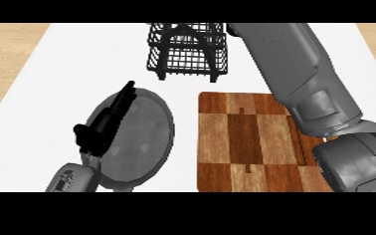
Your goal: Pick the tomato from the cutting board and place it in the tiered basket
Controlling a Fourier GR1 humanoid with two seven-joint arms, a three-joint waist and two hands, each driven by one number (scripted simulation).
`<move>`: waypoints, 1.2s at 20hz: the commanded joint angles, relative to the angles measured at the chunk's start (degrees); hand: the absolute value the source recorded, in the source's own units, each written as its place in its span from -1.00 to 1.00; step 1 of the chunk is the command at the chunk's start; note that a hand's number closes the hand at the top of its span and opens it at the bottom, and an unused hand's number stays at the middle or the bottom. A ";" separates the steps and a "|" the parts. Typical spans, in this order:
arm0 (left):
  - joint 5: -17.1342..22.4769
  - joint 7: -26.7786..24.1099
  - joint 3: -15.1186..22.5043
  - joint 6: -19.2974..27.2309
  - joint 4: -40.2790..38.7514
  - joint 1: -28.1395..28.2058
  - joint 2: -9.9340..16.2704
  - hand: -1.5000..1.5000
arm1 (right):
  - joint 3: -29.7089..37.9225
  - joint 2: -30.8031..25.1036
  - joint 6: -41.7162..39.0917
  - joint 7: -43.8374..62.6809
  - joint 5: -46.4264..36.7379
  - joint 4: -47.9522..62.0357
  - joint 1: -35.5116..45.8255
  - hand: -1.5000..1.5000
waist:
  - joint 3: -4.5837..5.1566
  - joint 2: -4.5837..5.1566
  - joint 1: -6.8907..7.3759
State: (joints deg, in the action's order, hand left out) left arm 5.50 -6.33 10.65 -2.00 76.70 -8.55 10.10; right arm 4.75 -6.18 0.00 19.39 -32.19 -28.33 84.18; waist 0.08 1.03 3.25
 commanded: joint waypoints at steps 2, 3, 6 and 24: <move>0.29 0.74 -0.87 -0.46 -2.31 -2.62 -0.69 0.00 | 0.95 4.05 3.47 -1.05 -0.62 7.66 4.98 1.00 | 0.03 0.27 0.13; -0.09 0.25 -0.34 -0.63 -0.53 -1.06 -0.24 0.00 | 1.49 3.99 4.13 -1.23 -0.56 9.04 5.57 1.00 | 0.03 0.33 0.73; -0.45 -2.18 0.25 -0.81 -0.75 0.77 -1.10 0.00 | 3.28 6.03 5.79 -3.91 1.36 10.60 4.44 1.00 | 0.02 0.29 0.56; -0.38 0.50 -1.64 -1.10 -1.58 -2.49 -0.90 0.00 | 18.14 5.21 7.93 1.96 16.02 15.96 6.79 -1.00 | 0.01 0.41 0.41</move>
State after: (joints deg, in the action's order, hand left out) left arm 4.92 -6.14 9.50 -3.18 75.23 -10.41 9.51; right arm 21.00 -0.65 5.18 22.32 -17.69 -12.02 91.42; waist 0.10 1.29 3.82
